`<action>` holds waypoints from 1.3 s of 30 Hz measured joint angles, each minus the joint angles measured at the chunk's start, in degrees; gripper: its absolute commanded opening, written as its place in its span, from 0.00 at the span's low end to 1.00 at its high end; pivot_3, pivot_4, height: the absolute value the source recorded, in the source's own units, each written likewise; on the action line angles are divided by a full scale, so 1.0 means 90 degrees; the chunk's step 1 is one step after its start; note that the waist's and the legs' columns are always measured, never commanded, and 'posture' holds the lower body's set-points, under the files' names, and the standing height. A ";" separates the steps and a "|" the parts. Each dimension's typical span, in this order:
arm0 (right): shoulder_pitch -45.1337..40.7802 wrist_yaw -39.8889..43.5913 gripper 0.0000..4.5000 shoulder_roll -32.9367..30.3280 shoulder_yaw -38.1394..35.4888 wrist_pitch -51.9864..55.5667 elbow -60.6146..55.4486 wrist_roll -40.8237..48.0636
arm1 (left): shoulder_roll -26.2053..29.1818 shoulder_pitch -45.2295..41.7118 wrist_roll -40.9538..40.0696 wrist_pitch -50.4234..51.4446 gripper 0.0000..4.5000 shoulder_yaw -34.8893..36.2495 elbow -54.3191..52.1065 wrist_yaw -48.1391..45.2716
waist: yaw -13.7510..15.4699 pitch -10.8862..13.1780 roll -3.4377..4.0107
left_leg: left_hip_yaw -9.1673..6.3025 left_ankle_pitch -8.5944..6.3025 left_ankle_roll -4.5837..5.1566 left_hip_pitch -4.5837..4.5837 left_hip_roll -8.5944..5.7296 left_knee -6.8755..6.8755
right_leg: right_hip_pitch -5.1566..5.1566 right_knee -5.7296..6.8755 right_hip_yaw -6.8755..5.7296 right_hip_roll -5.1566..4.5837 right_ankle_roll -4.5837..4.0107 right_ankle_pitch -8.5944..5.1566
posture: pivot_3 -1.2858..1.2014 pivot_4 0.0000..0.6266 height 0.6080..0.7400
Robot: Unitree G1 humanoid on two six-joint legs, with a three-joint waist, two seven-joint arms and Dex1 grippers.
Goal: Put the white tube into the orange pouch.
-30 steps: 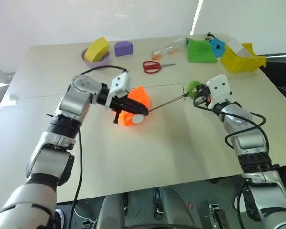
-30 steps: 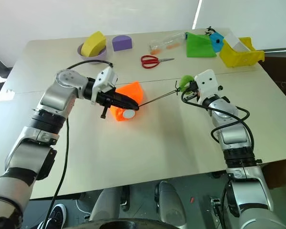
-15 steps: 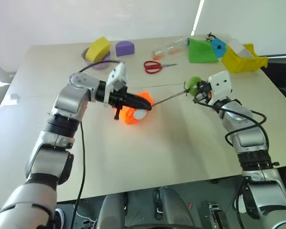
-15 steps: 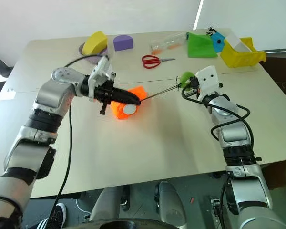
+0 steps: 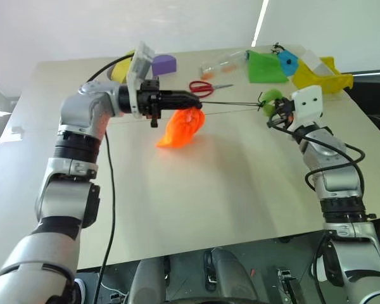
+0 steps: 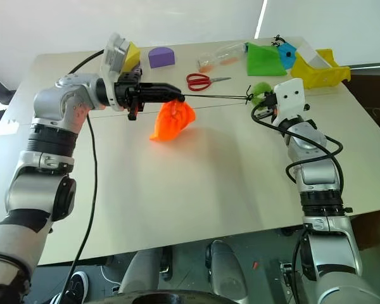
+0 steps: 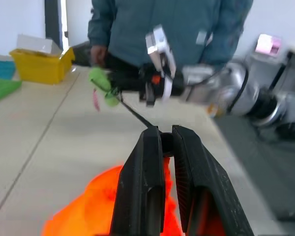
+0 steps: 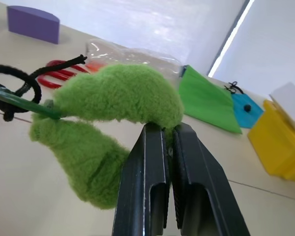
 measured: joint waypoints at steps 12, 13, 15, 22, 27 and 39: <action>0.0054 -0.0001 0.00 0.0002 0.0151 0.0130 0.0187 -0.0047 | 0.0403 0.1169 0.0642 -0.1586 0.01 -0.0864 -0.1029 -0.0323 | 0.0036 0.0001 0.0000 | 0.0002 0.0006 0.0004 -0.0006 0.0004 0.0011 | -0.0002 0.0001 0.0004 -0.0004 -0.0004 0.0004 | 0.52 0.24 1.00; 0.0059 -0.0001 0.00 0.0002 0.0201 0.0140 0.0188 -0.0050 | 0.0437 0.1236 0.0674 -0.1707 0.01 -0.0888 -0.1068 -0.0323 | 0.0035 0.0001 0.0000 | 0.0002 0.0006 0.0004 -0.0006 0.0004 0.0010 | -0.0003 0.0001 0.0004 -0.0004 -0.0004 0.0004 | 0.52 0.24 1.00; 0.0083 0.0000 0.00 0.0002 0.0260 0.0151 0.0213 -0.0051 | 0.0453 0.1287 0.0726 -0.1762 0.01 -0.0911 -0.1098 -0.0322 | 0.0033 0.0001 0.0000 | 0.0001 0.0006 0.0004 -0.0007 0.0004 0.0009 | -0.0003 0.0001 0.0003 0.0000 -0.0004 0.0004 | 0.52 0.24 1.00; 0.0336 -0.0136 0.33 -0.0279 -0.0322 0.0651 0.0515 -0.0096 | 0.0380 0.1701 0.0451 -0.0890 0.61 -0.0753 -0.1191 -0.0288 | 0.0057 -0.0001 0.0002 | 0.0001 0.0006 0.0006 -0.0010 0.0003 0.0007 | -0.0002 -0.0003 0.0002 -0.0011 -0.0001 0.0004 | 0.52 0.24 1.00; 0.0376 0.0041 0.89 -0.0098 -0.0360 0.0872 0.0454 -0.0104 | 0.0069 0.1739 -0.0128 -0.0097 0.94 -0.0494 -0.1784 -0.0015 | 0.0000 -0.0001 0.0003 | 0.0000 0.0009 0.0010 -0.0005 0.0004 0.0012 | -0.0002 0.0001 0.0006 0.0000 0.0006 0.0012 | 0.52 0.24 1.00; 0.1059 0.1833 0.99 -0.0170 -0.0356 0.0865 -0.1070 0.0469 | 0.0160 0.1990 -0.1008 0.0678 0.94 0.1255 -0.2106 0.1800 | 0.0028 -0.0001 0.0003 | -0.0006 0.0014 0.0016 -0.0003 0.0009 0.0000 | -0.0002 -0.0001 0.0006 -0.0002 0.0000 0.0016 | 0.52 0.24 1.00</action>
